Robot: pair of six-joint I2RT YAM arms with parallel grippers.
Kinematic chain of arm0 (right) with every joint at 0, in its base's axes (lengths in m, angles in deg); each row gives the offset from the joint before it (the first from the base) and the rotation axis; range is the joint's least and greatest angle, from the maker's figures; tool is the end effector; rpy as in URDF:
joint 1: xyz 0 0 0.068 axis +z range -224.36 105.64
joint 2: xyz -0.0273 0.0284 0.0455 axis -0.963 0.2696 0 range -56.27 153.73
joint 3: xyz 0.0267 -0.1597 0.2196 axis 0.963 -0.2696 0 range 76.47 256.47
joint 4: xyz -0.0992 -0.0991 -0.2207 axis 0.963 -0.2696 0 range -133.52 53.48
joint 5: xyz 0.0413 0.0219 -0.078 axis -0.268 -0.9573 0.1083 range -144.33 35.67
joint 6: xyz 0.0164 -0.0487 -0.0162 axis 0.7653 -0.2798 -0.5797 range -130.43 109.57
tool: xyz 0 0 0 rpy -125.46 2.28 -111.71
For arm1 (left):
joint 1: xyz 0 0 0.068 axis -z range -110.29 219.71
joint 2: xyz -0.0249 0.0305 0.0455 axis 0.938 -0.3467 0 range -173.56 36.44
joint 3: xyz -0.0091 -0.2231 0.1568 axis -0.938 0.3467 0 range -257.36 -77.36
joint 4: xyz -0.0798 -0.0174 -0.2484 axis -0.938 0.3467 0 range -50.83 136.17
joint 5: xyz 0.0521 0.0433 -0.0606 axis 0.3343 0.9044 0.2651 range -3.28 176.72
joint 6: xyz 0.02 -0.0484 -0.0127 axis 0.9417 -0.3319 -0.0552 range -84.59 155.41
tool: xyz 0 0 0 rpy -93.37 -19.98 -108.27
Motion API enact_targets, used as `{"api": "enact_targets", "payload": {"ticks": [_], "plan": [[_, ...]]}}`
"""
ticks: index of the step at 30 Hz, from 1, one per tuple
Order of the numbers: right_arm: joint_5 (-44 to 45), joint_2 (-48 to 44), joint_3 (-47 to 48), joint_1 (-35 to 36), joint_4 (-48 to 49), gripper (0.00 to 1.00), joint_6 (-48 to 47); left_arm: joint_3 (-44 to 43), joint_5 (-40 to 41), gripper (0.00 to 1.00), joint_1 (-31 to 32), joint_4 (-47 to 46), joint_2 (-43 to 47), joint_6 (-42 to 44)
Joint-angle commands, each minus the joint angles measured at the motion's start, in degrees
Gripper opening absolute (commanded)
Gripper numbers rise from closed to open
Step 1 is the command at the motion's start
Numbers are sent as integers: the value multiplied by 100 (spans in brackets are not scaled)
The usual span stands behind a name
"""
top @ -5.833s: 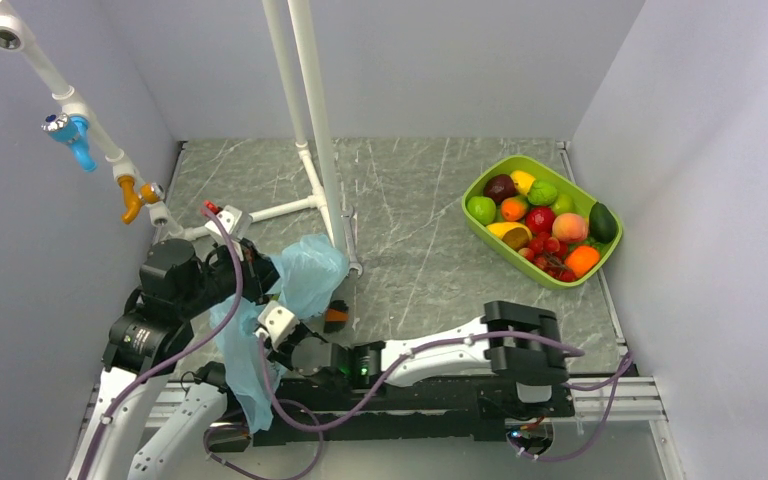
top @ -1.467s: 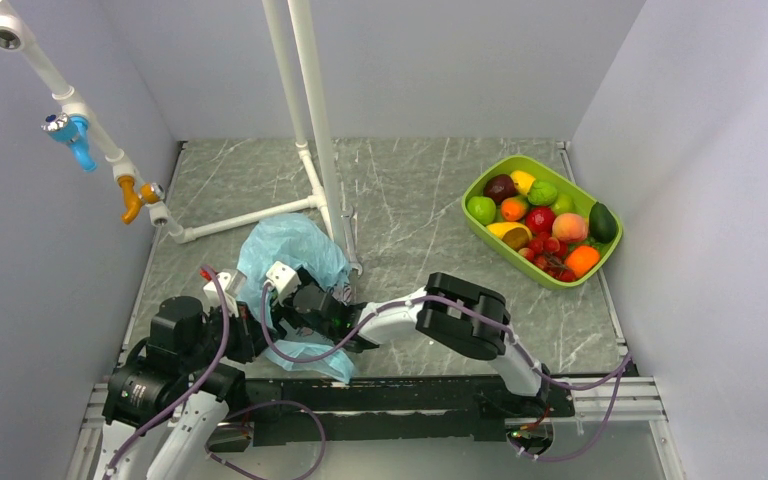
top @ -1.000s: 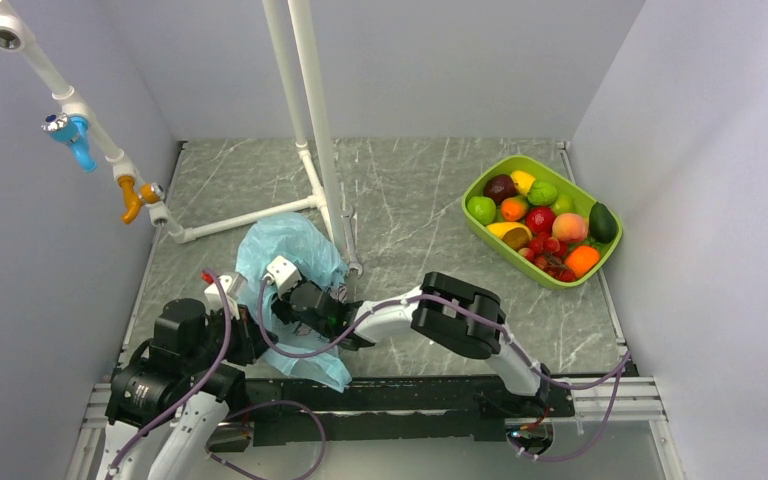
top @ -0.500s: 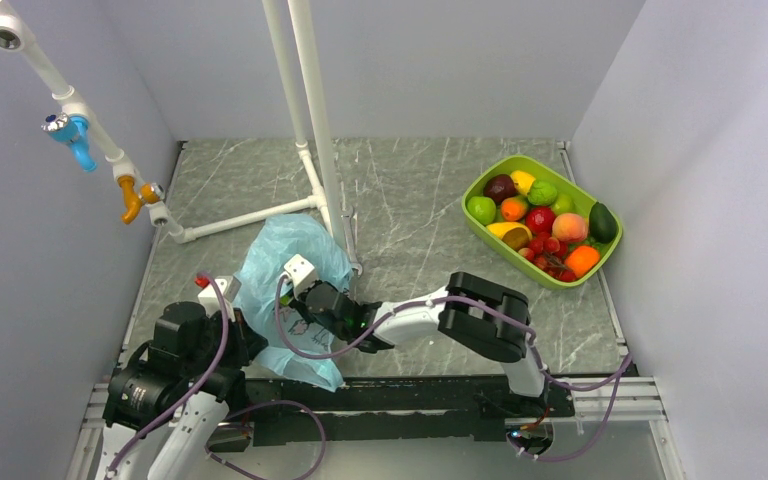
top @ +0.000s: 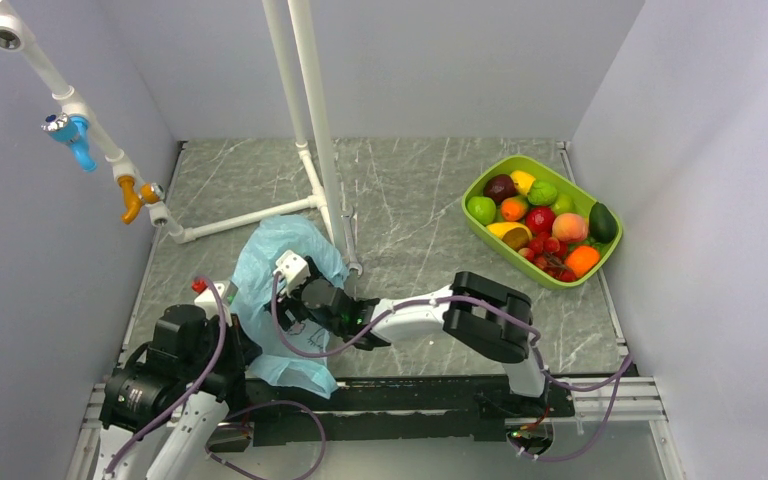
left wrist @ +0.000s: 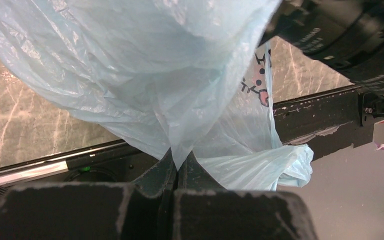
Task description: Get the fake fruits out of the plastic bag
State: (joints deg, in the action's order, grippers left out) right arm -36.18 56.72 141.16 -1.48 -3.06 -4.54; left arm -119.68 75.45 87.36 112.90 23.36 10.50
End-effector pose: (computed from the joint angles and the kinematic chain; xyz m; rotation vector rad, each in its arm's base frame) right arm 0.1386 0.4127 0.1860 -0.8341 1.6742 0.6774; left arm 0.0218 -0.0141 0.2690 -0.0530 2.4067 -0.5871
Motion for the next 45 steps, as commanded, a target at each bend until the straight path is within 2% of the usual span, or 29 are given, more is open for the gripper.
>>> {"api": "enact_targets", "payload": {"ticks": [1,6,11,14,25,37,45], "plan": [[129,401,528,-35,-83,87,-5,-209,43,0,-25,62,-112,-7],[124,804,871,-80,-319,94,-114,-109,31,0,-25,156,-118,2],[174,1167,998,-98,-409,94,-239,-38,-6,0,-25,130,-36,3],[306,1379,1263,-107,-674,91,-206,91,-40,0,-25,50,-21,-24],[369,1363,1460,-121,-492,68,3,211,-104,0,-25,-119,55,-36],[250,694,1139,-142,-414,24,151,242,-86,0,-26,-146,121,-66],[112,-96,609,-143,-384,13,397,251,-64,0,-25,-152,278,-97]]}}
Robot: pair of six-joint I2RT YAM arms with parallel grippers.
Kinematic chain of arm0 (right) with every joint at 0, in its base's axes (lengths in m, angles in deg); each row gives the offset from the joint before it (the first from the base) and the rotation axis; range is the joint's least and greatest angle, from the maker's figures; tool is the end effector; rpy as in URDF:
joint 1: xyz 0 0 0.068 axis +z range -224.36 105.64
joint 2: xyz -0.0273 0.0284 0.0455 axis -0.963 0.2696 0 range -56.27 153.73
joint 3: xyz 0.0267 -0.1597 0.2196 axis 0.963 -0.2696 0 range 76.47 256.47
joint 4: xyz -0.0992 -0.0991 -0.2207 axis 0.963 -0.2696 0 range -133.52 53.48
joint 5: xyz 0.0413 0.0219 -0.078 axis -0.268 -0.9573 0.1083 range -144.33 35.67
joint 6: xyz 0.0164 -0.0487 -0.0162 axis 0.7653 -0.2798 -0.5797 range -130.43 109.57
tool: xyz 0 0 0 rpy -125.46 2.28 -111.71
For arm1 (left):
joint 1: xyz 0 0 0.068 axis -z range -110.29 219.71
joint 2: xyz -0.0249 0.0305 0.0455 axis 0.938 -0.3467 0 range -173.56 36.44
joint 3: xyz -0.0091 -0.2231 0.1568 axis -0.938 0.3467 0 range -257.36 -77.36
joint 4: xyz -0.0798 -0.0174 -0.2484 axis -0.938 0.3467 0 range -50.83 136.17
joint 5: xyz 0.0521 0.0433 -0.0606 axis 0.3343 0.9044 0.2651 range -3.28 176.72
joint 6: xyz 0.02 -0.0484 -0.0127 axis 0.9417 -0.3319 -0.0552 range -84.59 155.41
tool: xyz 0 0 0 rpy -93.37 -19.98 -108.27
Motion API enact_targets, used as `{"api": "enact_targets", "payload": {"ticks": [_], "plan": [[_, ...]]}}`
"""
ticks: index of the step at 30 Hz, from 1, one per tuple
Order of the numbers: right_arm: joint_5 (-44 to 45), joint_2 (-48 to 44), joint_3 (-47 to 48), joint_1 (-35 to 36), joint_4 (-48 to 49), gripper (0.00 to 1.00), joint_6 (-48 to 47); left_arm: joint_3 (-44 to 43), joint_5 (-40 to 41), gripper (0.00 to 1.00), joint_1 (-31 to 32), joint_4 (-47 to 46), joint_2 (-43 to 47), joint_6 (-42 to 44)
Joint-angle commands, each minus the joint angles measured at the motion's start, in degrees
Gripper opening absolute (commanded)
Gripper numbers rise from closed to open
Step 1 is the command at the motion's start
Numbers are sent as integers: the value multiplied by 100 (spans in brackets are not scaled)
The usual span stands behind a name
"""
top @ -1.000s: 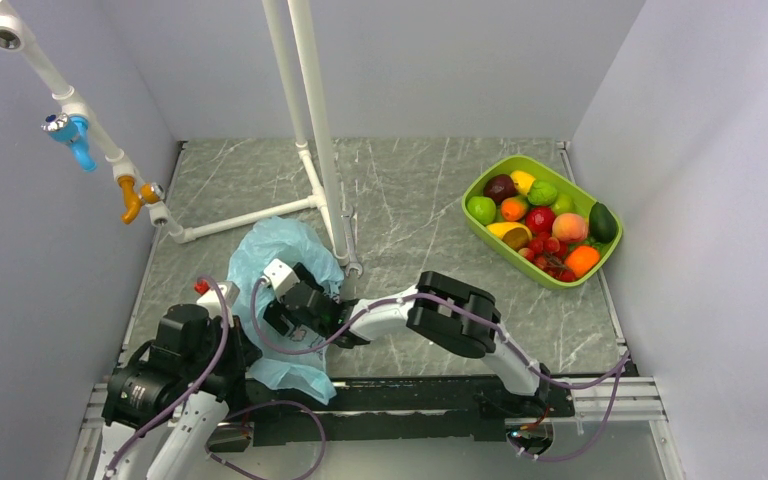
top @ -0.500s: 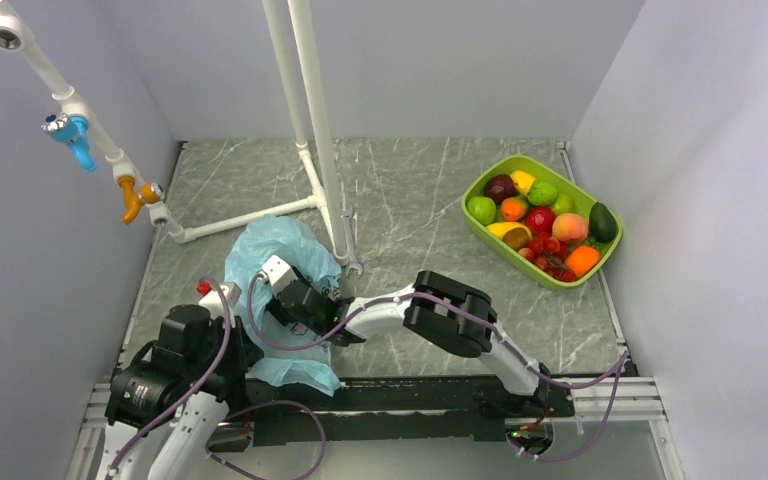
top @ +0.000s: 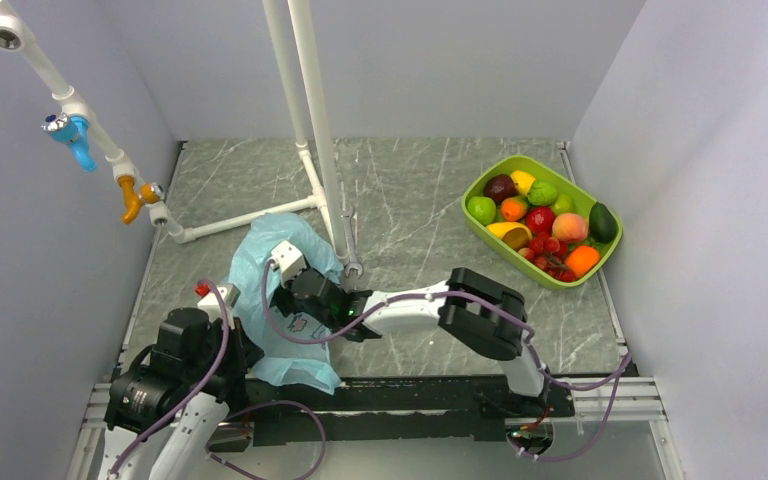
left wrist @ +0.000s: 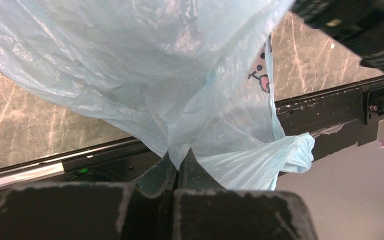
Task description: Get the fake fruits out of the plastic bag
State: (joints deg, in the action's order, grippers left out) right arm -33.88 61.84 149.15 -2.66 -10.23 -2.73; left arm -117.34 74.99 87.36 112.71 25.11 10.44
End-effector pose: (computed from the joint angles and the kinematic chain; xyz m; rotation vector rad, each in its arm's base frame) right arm 0.1563 0.4334 0.1788 -0.8055 1.7527 0.6040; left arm 0.0212 -0.0142 0.2587 -0.0514 2.4149 -0.5950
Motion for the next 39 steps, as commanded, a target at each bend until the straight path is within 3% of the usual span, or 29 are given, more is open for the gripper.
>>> {"api": "enact_targets", "payload": {"ticks": [1,8,15,25,29,35,39], "plan": [[-178,-715,-292,-23,299,12,280,17,-14,0,-25,-132,111,-102],[-1326,-1441,-1096,-24,282,7,622,26,47,0,-25,-156,202,-165],[-3244,-1920,-1625,6,18,6,714,31,145,0,-27,-238,337,-258],[-4043,-2792,-2085,9,-474,3,610,14,172,0,-34,-706,369,-385],[-3347,-3533,-2465,6,-663,0,670,8,164,0,-34,-750,332,-417],[-951,-5093,-3172,-17,-1153,0,513,57,134,0,-32,-902,394,-502],[181,-6288,-3674,-129,-1312,0,380,6,103,0,-34,-996,292,-472]]}}
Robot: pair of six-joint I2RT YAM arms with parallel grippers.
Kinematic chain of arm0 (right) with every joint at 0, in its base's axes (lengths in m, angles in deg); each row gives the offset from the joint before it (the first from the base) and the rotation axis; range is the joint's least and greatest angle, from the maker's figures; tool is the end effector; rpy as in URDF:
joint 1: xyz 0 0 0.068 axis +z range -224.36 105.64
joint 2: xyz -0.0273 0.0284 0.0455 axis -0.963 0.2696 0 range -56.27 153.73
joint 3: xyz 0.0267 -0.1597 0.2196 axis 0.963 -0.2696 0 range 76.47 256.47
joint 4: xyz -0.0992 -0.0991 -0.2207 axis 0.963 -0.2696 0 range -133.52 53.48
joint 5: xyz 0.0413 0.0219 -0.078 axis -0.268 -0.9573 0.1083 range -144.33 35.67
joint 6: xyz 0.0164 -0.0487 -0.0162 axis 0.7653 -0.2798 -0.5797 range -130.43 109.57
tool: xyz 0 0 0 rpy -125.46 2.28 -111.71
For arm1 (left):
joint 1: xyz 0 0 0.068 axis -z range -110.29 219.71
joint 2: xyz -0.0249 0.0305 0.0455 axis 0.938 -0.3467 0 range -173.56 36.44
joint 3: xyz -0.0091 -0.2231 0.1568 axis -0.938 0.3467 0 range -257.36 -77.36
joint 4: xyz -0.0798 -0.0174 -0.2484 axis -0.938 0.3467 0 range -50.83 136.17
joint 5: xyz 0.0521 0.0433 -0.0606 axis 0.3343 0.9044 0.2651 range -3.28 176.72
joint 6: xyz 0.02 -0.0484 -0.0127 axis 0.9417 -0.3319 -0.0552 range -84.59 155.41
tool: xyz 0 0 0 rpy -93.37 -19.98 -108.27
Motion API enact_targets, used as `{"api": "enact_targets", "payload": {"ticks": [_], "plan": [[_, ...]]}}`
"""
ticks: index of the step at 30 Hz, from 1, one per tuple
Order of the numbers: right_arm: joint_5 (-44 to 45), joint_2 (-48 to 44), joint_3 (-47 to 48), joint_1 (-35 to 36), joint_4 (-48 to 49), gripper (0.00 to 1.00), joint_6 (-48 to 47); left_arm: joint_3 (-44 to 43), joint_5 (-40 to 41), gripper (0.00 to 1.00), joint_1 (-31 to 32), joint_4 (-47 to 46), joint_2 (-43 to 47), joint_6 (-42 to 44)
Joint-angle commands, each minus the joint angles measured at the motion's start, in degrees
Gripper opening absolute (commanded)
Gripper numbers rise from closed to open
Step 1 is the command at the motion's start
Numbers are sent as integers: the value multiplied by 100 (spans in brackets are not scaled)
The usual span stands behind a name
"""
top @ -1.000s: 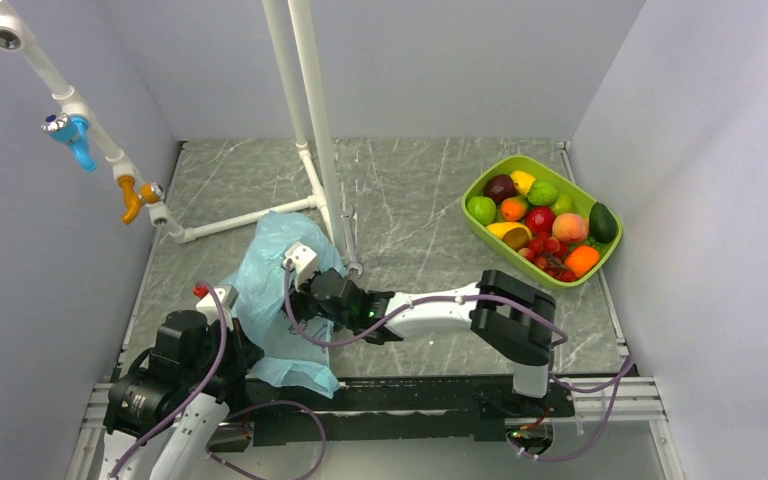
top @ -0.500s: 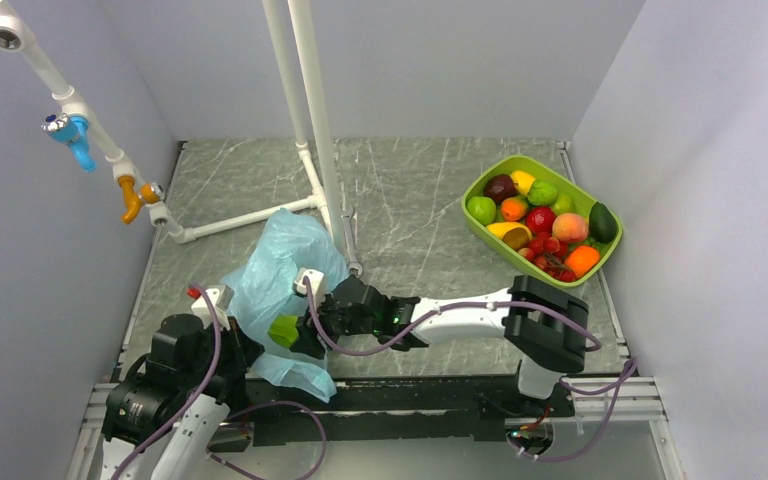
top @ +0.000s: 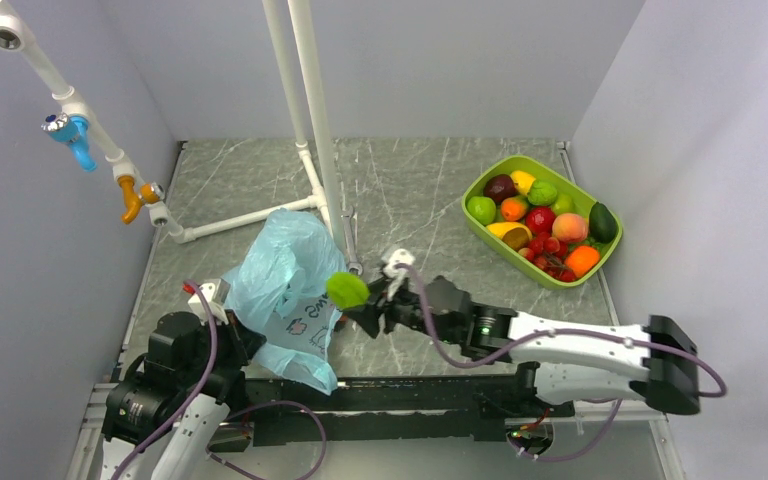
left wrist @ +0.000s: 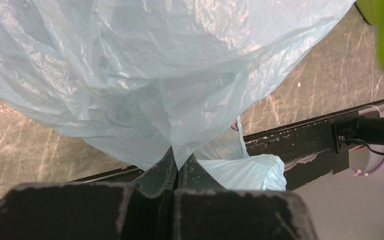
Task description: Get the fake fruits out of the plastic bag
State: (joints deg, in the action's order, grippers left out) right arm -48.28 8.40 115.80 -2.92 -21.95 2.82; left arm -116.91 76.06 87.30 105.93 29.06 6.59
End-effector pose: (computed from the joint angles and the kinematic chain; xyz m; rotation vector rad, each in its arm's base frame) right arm 0.0868 0.2469 0.2811 -0.8342 1.6667 0.9655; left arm 0.0203 -0.0132 0.2668 -0.1099 2.2373 -0.6546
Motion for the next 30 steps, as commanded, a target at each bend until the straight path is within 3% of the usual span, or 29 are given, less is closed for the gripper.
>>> {"api": "enact_targets", "payload": {"ticks": [1,6,12,17,22,27,30], "plan": [[1860,-1160,-451,-161,-168,0,-209,-43,-5,0,-27,-333,-127,-70],[3470,-1882,-798,-729,-705,0,255,82,-203,0,-145,-419,-185,22],[4127,-2083,-800,-2031,-1716,0,1293,232,-632,0,-462,-502,-302,298],[3492,-1786,-617,-3873,-1956,0,1602,295,-1063,0,-919,-636,-458,614],[2521,-897,-193,-5355,-1633,0,1681,316,-1366,0,-1254,-656,-589,829],[2107,248,655,-6245,-1691,1,1704,317,-1354,0,-1264,-651,-562,834],[2323,646,970,-6545,-1660,12,1519,329,-1379,0,-1266,-651,-574,849]]}}
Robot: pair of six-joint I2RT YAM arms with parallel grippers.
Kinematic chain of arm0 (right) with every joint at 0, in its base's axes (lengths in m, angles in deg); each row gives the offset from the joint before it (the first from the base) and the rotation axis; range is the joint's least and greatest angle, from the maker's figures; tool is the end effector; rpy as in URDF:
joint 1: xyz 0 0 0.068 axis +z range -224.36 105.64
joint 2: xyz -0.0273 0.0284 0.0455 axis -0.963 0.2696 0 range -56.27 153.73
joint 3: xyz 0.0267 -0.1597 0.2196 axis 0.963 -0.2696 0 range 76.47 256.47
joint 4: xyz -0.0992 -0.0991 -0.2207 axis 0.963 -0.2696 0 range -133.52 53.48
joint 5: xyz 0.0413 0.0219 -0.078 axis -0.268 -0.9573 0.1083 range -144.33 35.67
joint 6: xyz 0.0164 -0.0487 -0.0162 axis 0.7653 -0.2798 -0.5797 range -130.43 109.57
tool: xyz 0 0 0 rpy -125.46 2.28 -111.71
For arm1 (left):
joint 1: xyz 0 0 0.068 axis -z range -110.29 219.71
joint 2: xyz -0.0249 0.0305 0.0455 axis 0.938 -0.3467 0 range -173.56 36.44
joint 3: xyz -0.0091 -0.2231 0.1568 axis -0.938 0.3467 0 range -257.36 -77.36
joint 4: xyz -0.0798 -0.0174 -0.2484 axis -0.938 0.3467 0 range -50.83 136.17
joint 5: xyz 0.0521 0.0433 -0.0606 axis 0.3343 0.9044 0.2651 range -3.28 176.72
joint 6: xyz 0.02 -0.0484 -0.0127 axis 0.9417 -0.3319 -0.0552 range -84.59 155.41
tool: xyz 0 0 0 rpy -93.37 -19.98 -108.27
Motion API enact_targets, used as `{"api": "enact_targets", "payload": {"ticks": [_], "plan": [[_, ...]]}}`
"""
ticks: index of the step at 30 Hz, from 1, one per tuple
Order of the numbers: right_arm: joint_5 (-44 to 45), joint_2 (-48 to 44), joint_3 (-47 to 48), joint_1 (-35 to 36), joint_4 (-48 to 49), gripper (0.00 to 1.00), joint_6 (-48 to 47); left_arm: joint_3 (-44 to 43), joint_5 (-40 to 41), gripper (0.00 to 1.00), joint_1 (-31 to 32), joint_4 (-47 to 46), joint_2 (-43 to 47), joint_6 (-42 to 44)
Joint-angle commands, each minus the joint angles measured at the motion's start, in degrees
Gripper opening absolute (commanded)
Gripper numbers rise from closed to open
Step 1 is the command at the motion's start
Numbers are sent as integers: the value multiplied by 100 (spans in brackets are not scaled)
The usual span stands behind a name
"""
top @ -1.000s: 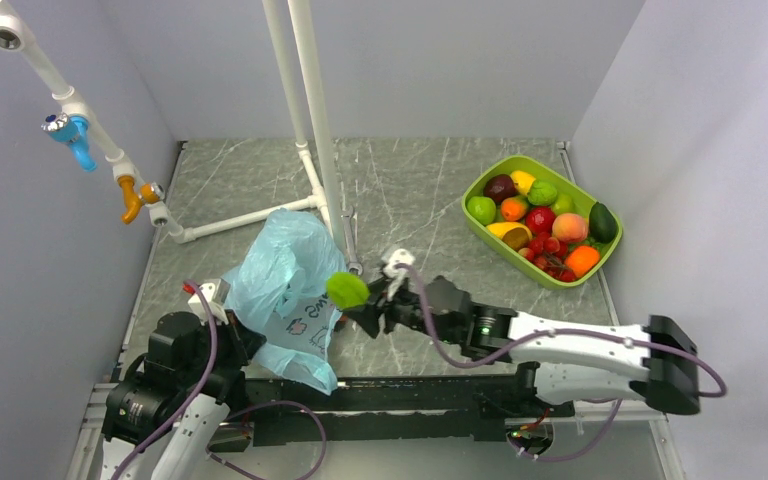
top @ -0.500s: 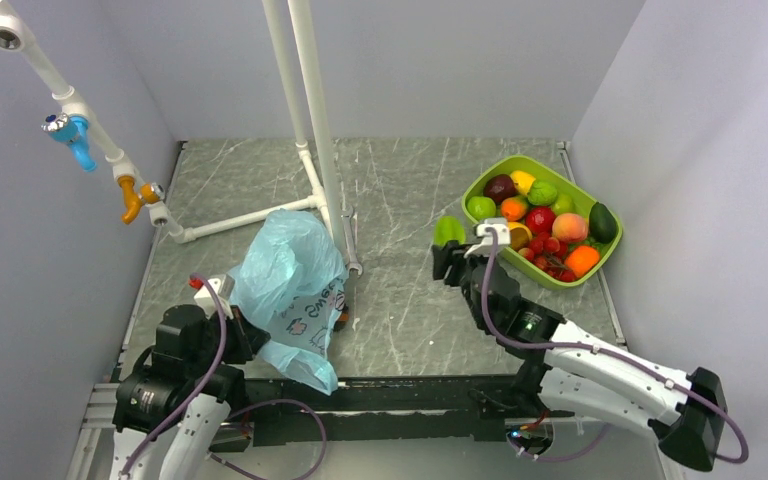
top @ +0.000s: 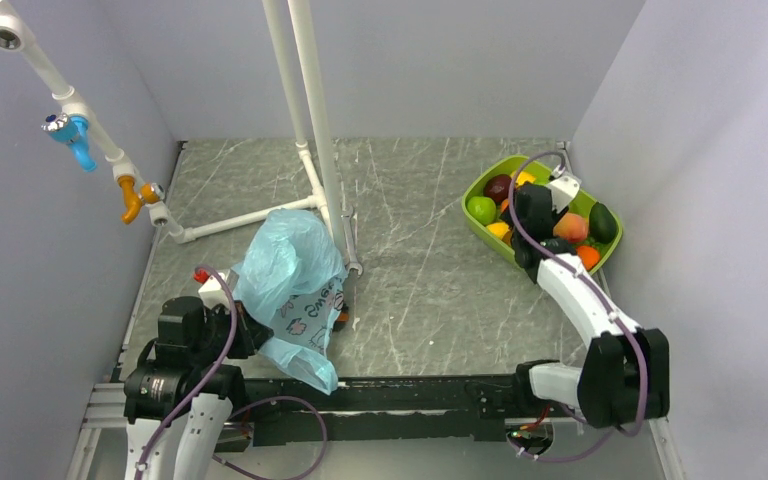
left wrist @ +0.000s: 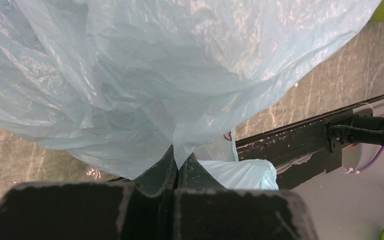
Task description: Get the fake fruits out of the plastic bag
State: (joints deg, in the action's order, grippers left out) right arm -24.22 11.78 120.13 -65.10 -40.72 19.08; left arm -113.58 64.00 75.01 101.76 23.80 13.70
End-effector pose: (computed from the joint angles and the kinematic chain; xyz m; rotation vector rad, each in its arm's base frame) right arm 0.2607 0.0245 0.2618 0.6577 1.8881 -0.1117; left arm 0.0445 -0.0178 0.2571 -0.1088 2.2796 -0.6966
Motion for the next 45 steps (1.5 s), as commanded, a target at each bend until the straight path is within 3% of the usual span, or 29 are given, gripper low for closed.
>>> {"api": "enact_targets", "payload": {"ticks": [1,2,4,5,7,15,19,23,26,34,36,42,45], "plan": [[-16,405,594,-420,243,21,-172,1,-187,0,-38,-238,-56,141],[16,485,621,-523,309,35,-249,6,-202,0,-38,-246,-61,146],[-182,702,679,-712,379,74,-423,10,-230,0,-44,-262,-78,158],[-293,817,766,-780,268,87,-459,13,-237,0,-46,-264,-87,166],[-461,915,848,-790,22,97,-462,24,-266,0,-67,-281,-95,176],[-1280,-95,-170,-552,614,99,-468,32,-277,0,-98,-280,-63,176],[-1828,-531,-231,-27,733,99,-719,37,-317,0,-129,-299,-98,189],[-2805,-736,-378,924,1161,94,-1006,37,-295,0,-143,-291,-72,177],[-3257,-723,-545,2032,1471,86,-1024,37,-294,0,-150,-291,-63,176],[-3531,-399,-838,4295,2366,59,-914,37,-277,0,-170,-282,-80,168],[-3475,-147,-722,4837,2517,56,-942,37,-268,0,-178,-282,-98,159],[-2984,1048,132,5984,2773,64,-996,20,-230,0,-220,-253,-68,137],[-2126,1539,550,6116,2578,76,-151,19,-218,0,-221,-247,-50,123]]}}
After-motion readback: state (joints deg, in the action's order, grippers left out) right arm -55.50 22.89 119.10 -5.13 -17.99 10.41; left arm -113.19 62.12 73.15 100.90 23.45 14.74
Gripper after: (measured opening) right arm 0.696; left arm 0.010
